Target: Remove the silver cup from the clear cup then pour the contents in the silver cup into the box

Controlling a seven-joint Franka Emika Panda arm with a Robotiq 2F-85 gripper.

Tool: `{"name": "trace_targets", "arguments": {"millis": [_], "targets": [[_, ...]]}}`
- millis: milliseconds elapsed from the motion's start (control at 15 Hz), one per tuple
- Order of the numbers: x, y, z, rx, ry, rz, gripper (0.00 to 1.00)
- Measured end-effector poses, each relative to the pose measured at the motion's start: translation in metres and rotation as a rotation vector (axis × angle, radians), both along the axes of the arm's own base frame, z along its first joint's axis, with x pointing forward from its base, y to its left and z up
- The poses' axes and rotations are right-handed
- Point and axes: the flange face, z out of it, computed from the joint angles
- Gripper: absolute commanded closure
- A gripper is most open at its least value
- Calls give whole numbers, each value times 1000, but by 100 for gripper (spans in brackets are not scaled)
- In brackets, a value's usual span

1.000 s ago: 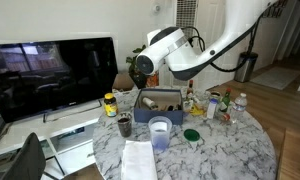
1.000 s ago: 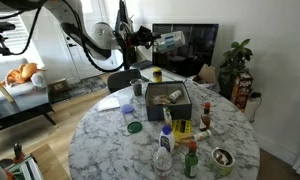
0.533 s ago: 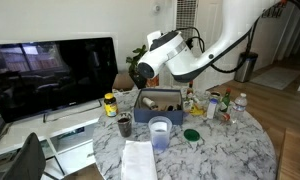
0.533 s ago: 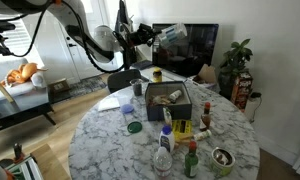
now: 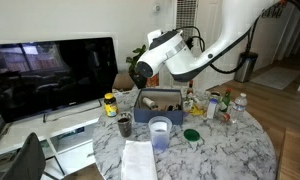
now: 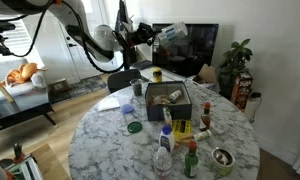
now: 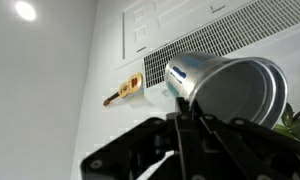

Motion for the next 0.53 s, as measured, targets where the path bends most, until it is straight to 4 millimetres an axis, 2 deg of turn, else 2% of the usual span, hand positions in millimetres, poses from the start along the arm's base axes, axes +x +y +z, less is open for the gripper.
{"name": "trace_targets", "arguments": {"millis": [267, 533], "targets": [[-1, 1, 12, 163, 72, -44, 99], [-4, -7, 33, 337, 144, -42, 99]]}}
